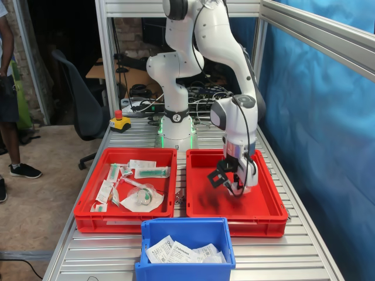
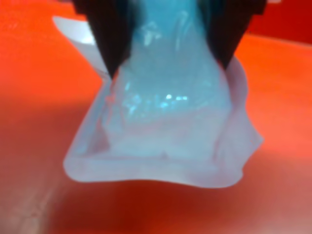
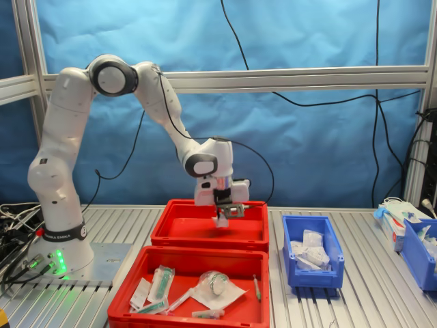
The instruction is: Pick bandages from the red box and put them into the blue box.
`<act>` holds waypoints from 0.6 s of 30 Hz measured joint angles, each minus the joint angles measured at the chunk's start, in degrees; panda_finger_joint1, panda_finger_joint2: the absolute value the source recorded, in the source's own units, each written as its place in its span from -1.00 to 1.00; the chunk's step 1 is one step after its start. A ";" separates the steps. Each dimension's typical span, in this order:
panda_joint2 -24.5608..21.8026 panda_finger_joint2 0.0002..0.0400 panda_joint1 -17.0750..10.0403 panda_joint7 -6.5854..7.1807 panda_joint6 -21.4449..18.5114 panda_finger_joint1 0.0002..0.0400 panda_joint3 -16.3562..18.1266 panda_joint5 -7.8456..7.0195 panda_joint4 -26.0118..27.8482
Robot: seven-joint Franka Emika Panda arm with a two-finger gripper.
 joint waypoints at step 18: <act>-15.02 -0.55 0.00 0.00 -6.19 -0.55 -10.20 -1.04 0.03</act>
